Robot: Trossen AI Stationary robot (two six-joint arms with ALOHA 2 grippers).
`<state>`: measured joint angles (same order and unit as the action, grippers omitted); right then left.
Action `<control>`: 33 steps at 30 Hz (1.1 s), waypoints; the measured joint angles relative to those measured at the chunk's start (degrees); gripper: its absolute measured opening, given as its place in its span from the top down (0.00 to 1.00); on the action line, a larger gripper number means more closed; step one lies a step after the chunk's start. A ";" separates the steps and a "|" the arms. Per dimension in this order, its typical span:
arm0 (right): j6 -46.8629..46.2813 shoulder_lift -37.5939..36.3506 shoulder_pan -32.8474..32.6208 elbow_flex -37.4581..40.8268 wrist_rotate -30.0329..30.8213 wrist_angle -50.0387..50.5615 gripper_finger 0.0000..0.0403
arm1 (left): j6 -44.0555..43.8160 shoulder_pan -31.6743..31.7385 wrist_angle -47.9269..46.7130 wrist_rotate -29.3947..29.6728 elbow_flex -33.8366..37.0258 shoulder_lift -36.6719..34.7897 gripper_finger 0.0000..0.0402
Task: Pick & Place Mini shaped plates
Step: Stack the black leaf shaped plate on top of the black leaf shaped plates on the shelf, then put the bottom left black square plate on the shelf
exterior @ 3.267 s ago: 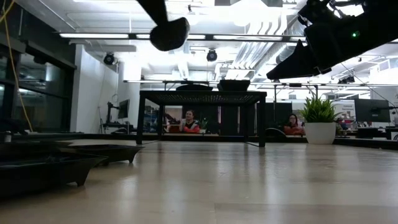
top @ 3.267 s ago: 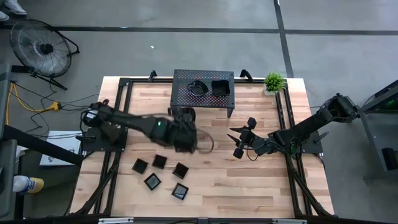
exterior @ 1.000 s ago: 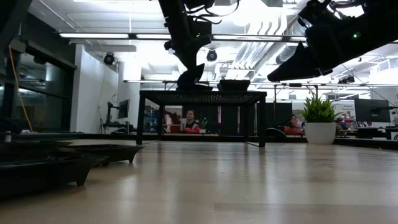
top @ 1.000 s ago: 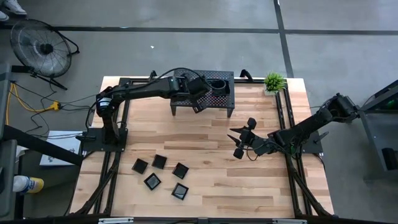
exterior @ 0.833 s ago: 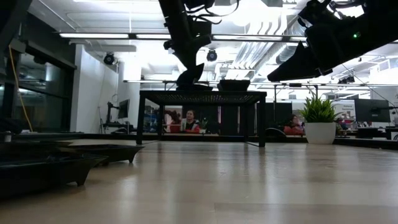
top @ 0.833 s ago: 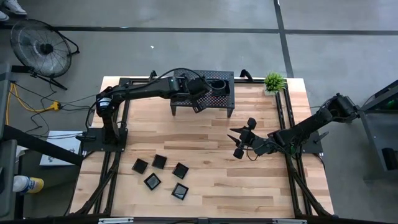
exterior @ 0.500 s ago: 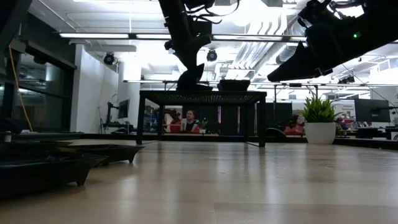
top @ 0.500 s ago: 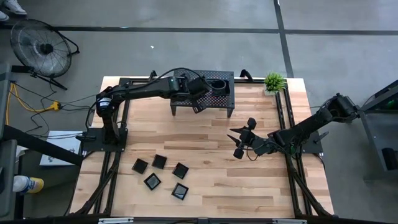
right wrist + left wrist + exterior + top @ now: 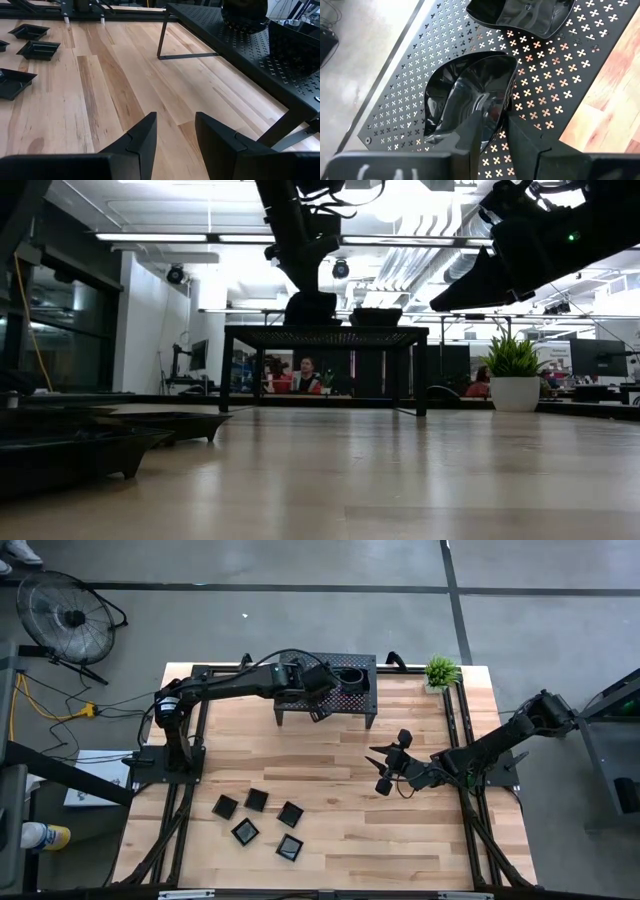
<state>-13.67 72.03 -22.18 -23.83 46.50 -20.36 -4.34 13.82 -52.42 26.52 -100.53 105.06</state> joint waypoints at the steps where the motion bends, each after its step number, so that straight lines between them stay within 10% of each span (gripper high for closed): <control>1: 0.00 0.00 -0.01 0.00 0.00 0.00 0.68 | -0.02 0.02 0.00 0.03 0.00 0.00 0.79; 33: -1.81 0.00 -0.01 0.00 0.00 2.99 0.68 | 11.74 -4.84 -1.62 -1.51 -0.06 -1.55 0.79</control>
<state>-15.49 72.03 -22.19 -23.83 46.50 -17.37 7.40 8.98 -54.04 25.02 -100.59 103.50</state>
